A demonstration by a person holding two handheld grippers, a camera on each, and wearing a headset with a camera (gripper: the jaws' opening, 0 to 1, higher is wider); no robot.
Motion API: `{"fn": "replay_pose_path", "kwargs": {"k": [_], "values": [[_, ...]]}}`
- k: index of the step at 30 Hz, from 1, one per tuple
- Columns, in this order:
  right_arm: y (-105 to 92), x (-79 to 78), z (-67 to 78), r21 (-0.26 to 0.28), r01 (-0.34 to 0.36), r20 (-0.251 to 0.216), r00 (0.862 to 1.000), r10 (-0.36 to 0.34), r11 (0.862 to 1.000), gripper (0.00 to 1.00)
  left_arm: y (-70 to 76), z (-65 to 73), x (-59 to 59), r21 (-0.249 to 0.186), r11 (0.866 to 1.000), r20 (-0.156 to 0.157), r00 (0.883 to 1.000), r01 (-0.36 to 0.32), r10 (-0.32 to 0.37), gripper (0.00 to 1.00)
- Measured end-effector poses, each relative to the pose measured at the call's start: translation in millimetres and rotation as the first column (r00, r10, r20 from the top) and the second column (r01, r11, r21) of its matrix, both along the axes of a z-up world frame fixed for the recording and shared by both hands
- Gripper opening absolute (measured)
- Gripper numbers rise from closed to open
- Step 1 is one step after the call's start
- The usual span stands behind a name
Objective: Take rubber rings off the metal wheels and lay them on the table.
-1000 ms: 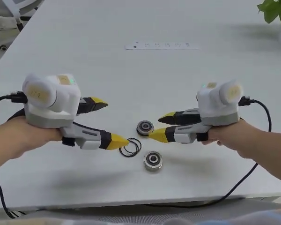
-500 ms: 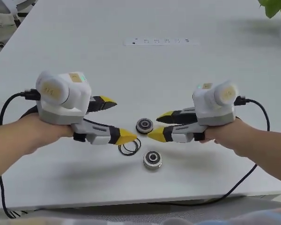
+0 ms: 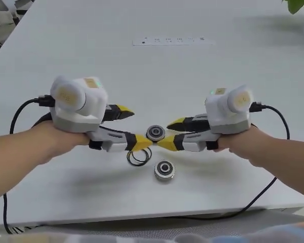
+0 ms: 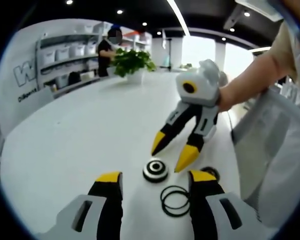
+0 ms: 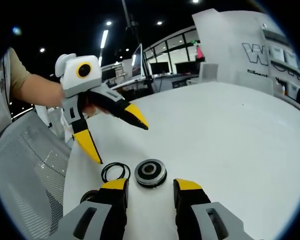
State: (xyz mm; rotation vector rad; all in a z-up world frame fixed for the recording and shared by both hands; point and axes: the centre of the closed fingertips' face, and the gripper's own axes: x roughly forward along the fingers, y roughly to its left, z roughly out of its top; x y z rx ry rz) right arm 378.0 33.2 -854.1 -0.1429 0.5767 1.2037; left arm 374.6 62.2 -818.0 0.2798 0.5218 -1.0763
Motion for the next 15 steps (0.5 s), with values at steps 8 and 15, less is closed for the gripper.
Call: {"fn": "replay_pose_path", "kwargs": {"k": [8,15], "values": [[0.8,0.4,-2.4,0.001,-0.006,0.004,1.000,0.006,1.000,0.35,-4.8,-4.1,4.5,0.005,1.000,-0.005,1.000,0.001,-0.001,0.47],[2.0,-1.3,-3.6,-0.004,-0.010,0.007,1.000,0.010,1.000,0.34,-9.9,-8.4,5.2,0.009,1.000,-0.019,1.000,0.005,-0.005,0.44]]}}
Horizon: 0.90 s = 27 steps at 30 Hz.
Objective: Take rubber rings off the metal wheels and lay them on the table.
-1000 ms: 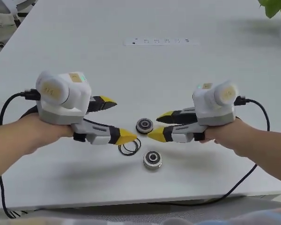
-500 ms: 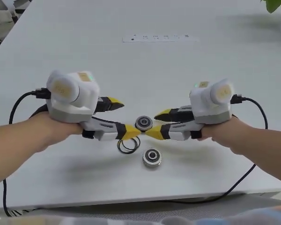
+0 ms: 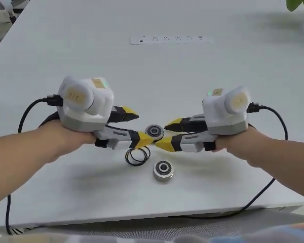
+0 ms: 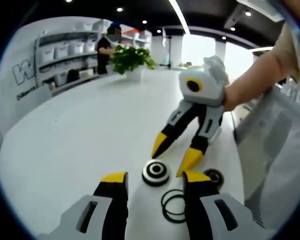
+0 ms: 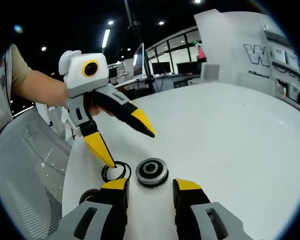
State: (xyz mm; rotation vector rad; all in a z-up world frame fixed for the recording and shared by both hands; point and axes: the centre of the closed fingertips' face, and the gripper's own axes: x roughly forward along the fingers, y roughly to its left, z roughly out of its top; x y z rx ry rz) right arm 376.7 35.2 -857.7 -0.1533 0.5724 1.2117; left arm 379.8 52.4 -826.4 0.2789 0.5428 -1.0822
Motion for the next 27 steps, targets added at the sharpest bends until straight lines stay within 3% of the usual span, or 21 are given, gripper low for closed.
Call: {"fn": "replay_pose_path", "kwargs": {"k": [27], "values": [[-1.7,0.3,-2.4,0.004,0.004,-0.003,1.000,-0.004,1.000,0.34,-18.7,-14.5,0.8,0.038,0.999,-0.004,1.000,0.031,-0.031,0.25]]}}
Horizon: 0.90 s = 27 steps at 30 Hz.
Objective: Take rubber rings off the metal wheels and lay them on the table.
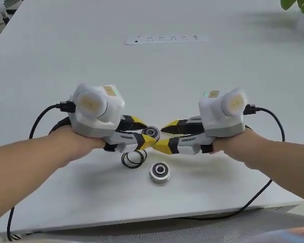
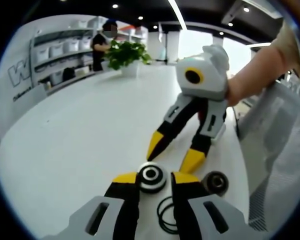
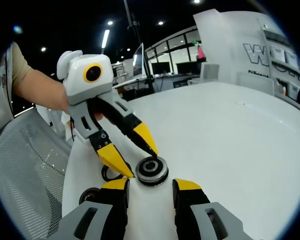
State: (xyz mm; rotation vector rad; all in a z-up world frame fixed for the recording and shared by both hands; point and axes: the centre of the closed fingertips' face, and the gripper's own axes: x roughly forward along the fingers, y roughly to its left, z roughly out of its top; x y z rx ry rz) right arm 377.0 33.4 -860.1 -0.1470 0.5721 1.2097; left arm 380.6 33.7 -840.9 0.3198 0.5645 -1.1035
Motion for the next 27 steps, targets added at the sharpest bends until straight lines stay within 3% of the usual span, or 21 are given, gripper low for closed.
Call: {"fn": "replay_pose_path", "kwargs": {"k": [9,27], "values": [[0.0,0.5,0.5,0.002,0.003,0.004,1.000,-0.003,1.000,0.34,-0.8,-3.9,2.2,0.030,1.000,0.012,1.000,0.004,-0.004,0.19],[7.3,4.4,2.9,0.023,0.029,0.009,1.000,-0.029,0.999,0.32,2.0,-3.4,9.2,0.021,0.999,0.015,0.999,-0.043,0.042,0.14]]}}
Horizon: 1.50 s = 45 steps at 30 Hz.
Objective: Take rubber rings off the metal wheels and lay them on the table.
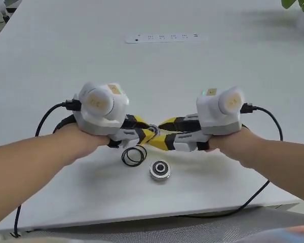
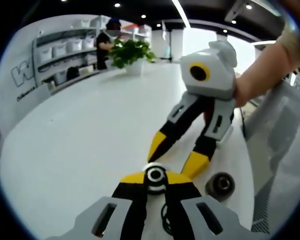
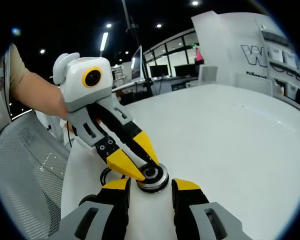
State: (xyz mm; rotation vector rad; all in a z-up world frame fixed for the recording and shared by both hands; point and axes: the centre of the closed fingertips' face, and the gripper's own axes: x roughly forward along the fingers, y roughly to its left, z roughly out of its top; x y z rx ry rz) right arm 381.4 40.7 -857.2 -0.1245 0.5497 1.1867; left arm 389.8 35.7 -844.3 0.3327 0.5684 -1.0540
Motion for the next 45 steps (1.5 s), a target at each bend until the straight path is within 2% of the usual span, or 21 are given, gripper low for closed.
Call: {"fn": "replay_pose_path", "kwargs": {"k": [11,20,33,36,38,42,45], "values": [[-0.7,0.2,-1.4,-0.012,0.011,0.011,1.000,-0.011,1.000,0.27,-1.0,-1.0,0.6,-0.004,1.000,0.003,1.000,-0.019,0.019,0.13],[-2.5,-7.1,1.1,-0.029,0.001,0.030,1.000,0.000,1.000,0.24,-1.9,-0.8,0.6,-0.002,1.000,0.006,1.000,-0.019,0.019,0.13],[-8.2,-6.8,-2.5,-0.045,-0.011,0.034,0.999,0.013,0.999,0.16,-0.2,-1.4,1.1,-0.009,1.000,0.004,1.000,-0.026,0.026,0.13],[-9.7,-6.7,-2.3,-0.051,-0.014,0.045,0.999,0.016,0.999,0.11,0.2,-1.6,1.5,-0.010,0.999,0.002,1.000,-0.030,0.030,0.13],[-12.8,-5.0,-3.8,-0.057,-0.007,0.040,0.999,0.009,0.998,0.04,0.7,-1.8,1.8,-0.010,0.999,0.002,1.000,-0.031,0.031,0.13],[-11.8,-4.2,-4.6,-0.053,-0.004,0.029,1.000,0.006,0.999,0.04,1.2,-2.5,2.1,-0.012,0.999,-0.003,0.999,-0.039,0.039,0.13],[-11.9,-3.3,-5.6,-0.043,0.013,0.005,1.000,-0.013,0.999,0.03,1.1,-2.7,1.8,-0.012,0.999,-0.003,0.999,-0.043,0.043,0.13]]}}
